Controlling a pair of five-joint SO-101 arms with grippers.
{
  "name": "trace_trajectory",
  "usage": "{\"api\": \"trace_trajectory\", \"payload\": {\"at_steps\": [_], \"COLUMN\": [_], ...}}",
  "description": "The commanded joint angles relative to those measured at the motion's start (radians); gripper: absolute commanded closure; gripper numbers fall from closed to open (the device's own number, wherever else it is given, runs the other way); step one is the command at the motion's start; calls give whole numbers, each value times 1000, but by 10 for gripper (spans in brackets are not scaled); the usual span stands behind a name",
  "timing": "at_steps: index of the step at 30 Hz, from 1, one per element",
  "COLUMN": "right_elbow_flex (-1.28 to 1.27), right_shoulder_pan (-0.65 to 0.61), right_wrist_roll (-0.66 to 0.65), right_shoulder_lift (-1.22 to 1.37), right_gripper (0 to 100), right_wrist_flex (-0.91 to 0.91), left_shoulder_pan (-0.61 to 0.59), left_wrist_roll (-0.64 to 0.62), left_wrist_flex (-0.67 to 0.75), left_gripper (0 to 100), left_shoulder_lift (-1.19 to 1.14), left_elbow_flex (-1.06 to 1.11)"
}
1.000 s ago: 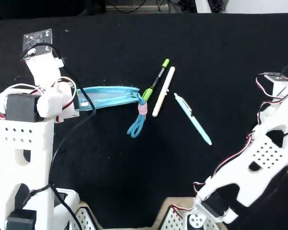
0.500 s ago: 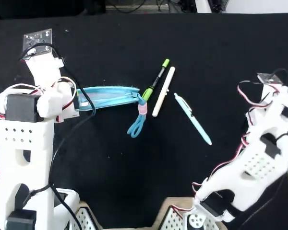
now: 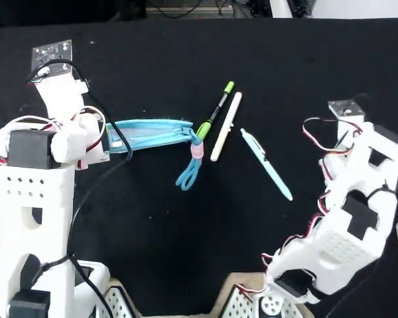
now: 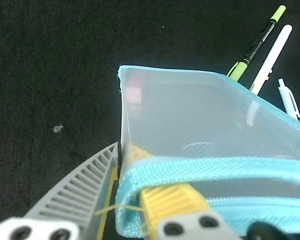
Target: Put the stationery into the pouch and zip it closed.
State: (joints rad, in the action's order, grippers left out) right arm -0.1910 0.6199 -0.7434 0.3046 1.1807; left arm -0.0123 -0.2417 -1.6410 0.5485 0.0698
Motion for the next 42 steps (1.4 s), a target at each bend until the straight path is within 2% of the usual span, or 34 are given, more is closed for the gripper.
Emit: {"api": "trace_trajectory", "payload": {"at_steps": [1, 3, 9, 15, 19, 21, 26, 30, 36, 39, 42], "right_elbow_flex": [117, 163, 269, 315, 321, 321, 315, 315, 272, 217, 168], "right_shoulder_pan": [-14, -5, 5, -18, -17, -12, -11, -11, -38, -57, -64], "right_wrist_roll": [-11, -11, -14, -75, -80, -80, -80, -81, -98, -100, -84], "right_shoulder_lift": [-7, 35, 174, 200, 199, 199, 203, 205, 203, 203, 200], "right_gripper": [805, 788, 816, 823, 888, 886, 783, 823, 914, 892, 817], "right_wrist_flex": [48, 48, 66, 232, 302, 325, 279, 233, 265, 233, 163], "left_shoulder_pan": [-12, -12, -12, -12, -12, -12, -12, -12, -12, -12, -12], "left_wrist_roll": [-12, -12, -12, -12, -12, -12, -12, -12, -12, -12, -12], "left_wrist_flex": [12, 12, 12, 12, 12, 12, 11, 11, 11, 11, 11], "left_gripper": [970, 970, 969, 968, 969, 969, 970, 970, 970, 970, 970], "left_shoulder_lift": [5, 5, 5, 5, 5, 5, 5, 5, 5, 5, 5], "left_elbow_flex": [1, 1, 1, 1, 1, 1, 1, 1, -4, -2, -1]}}
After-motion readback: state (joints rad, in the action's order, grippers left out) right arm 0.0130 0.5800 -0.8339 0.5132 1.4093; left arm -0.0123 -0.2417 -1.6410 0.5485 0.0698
